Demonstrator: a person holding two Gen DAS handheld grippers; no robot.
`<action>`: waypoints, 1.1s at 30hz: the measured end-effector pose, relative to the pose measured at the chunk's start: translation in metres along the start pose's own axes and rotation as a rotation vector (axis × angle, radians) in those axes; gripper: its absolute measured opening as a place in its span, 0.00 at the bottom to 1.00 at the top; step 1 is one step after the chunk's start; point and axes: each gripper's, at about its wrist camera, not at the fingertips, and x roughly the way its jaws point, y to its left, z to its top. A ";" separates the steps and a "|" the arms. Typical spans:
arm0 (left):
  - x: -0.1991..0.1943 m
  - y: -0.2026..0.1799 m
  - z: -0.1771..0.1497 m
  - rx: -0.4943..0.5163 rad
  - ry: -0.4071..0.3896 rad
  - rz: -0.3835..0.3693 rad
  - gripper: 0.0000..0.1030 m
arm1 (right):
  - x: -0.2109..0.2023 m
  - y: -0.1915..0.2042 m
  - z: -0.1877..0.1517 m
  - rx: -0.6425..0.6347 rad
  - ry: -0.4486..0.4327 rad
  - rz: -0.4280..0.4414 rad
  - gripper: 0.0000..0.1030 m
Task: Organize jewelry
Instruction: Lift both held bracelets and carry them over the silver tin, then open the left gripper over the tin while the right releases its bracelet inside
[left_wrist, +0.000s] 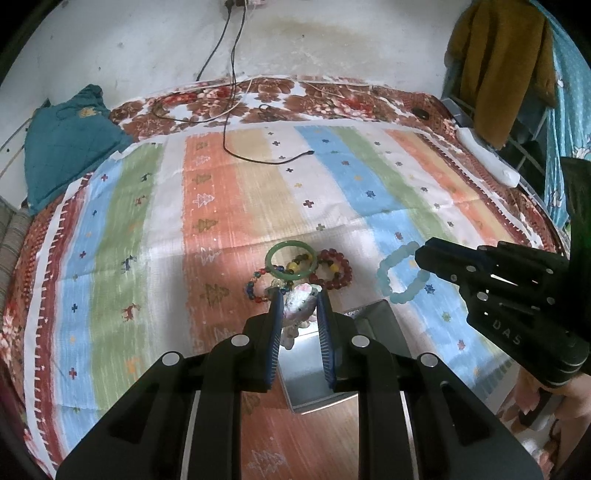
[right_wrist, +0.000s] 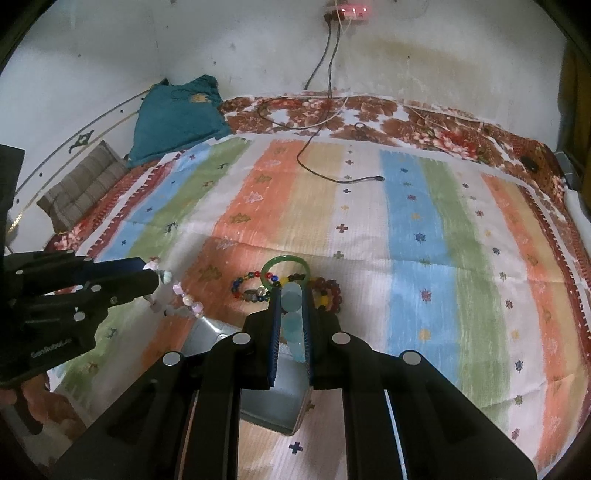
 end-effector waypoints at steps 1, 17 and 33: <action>-0.001 0.000 -0.001 -0.003 0.001 -0.004 0.17 | -0.001 -0.001 -0.002 0.004 0.001 0.003 0.12; -0.012 -0.013 -0.023 -0.003 -0.006 -0.029 0.18 | -0.015 0.006 -0.024 0.013 0.037 0.063 0.12; -0.006 0.007 -0.015 -0.079 0.005 0.024 0.40 | -0.001 -0.025 -0.020 0.105 0.087 -0.034 0.41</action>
